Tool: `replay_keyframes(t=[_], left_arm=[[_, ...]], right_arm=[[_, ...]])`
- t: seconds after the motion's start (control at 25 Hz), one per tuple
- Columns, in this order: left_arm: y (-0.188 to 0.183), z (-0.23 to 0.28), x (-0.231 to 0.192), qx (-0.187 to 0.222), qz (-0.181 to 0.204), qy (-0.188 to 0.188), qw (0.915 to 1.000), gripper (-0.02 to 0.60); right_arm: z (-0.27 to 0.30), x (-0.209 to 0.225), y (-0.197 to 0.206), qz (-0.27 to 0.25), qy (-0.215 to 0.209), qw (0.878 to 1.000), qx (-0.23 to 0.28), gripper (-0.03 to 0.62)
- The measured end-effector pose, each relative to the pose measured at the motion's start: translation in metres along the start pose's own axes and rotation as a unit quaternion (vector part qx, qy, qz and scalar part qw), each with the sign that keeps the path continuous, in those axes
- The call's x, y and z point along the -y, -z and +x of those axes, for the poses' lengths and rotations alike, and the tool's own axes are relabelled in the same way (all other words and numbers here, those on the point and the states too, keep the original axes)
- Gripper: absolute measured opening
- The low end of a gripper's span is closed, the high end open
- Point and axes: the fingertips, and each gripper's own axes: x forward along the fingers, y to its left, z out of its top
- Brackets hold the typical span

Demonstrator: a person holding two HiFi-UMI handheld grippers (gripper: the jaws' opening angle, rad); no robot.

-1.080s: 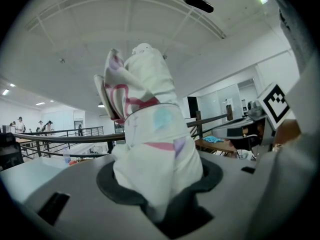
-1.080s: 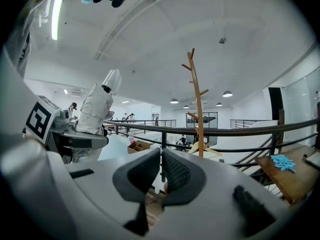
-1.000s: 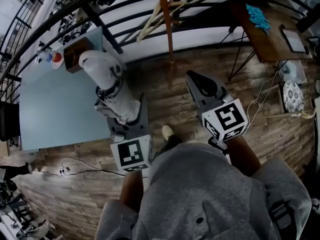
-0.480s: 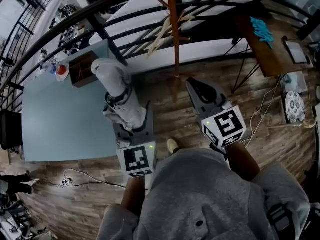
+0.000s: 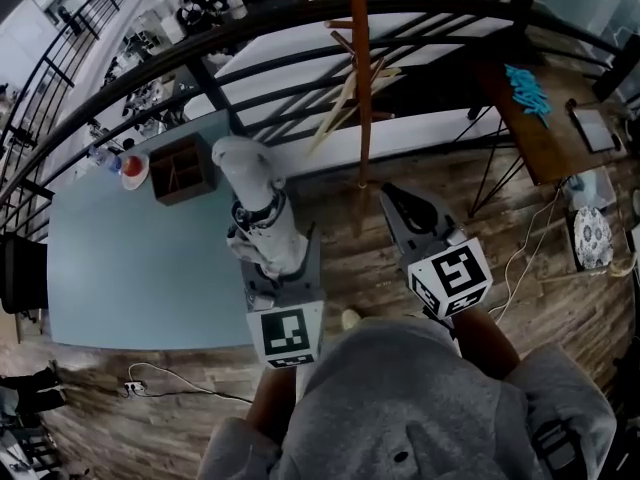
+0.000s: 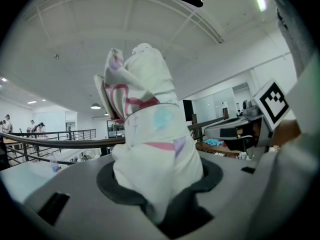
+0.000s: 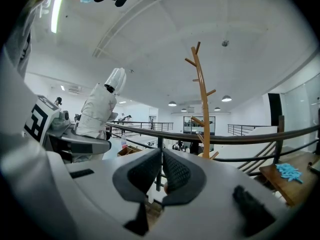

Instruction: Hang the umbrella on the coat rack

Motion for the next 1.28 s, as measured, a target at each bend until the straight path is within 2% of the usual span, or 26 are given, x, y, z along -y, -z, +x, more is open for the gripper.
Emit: replay_keyframes(t=[0.76,1.28], left_arm=[[0.007,-0.002,-0.014,0.001,-0.004,0.016,0.9999,0.242],[0.013,0.007,-0.003,-0.001,-0.007,0.024,0.9997,0.242]], right_arm=[[0.011,-0.014,0.001,-0.013,0.007,1.0,-0.004,0.032],[0.005,0.002,0.01,-0.013,0.02,1.0,-0.008,0.032]])
